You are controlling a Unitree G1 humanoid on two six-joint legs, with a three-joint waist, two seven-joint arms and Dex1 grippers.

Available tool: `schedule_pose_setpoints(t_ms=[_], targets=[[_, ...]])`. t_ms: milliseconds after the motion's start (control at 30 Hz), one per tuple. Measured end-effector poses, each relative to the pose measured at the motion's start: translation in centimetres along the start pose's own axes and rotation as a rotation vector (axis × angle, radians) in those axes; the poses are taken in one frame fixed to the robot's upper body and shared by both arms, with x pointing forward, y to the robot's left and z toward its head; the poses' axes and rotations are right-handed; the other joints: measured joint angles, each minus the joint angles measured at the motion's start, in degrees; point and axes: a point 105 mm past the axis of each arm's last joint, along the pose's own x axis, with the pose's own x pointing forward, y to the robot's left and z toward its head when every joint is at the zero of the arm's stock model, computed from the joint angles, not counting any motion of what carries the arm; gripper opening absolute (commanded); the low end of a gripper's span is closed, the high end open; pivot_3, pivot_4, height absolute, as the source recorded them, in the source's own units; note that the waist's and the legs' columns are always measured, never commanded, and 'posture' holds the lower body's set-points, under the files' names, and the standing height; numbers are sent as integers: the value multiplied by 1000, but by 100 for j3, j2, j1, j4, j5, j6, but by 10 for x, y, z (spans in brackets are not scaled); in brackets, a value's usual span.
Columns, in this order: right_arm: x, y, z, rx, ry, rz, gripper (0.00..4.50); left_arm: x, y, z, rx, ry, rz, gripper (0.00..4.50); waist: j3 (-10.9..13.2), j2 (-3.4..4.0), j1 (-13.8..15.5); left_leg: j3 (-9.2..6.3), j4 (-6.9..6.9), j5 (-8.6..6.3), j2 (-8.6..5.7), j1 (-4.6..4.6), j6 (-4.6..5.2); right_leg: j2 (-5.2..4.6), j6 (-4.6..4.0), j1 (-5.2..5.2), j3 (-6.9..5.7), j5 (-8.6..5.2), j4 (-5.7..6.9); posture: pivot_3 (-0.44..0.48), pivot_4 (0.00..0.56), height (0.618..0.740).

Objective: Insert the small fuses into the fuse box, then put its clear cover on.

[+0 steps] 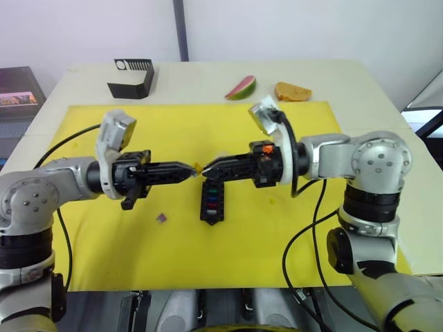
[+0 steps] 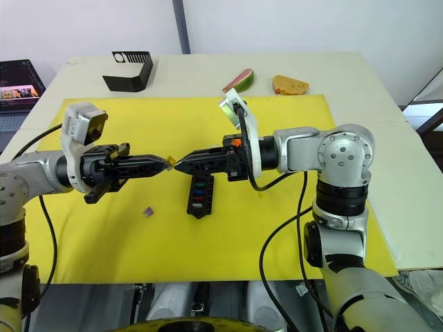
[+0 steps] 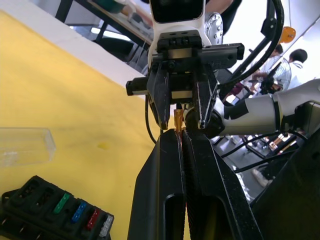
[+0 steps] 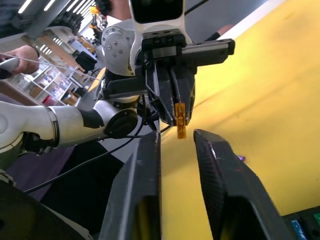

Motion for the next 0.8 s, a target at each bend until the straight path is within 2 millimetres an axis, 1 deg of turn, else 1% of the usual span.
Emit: schedule_pose_setpoints(t_ms=[800], targets=[[7,2,0,-16,-5,3,1033,0,0,0,3,6,1,0,0,0,-1,0,-1,-2,0,0,4,0,0,0,0,0,-2,0,150,740]])
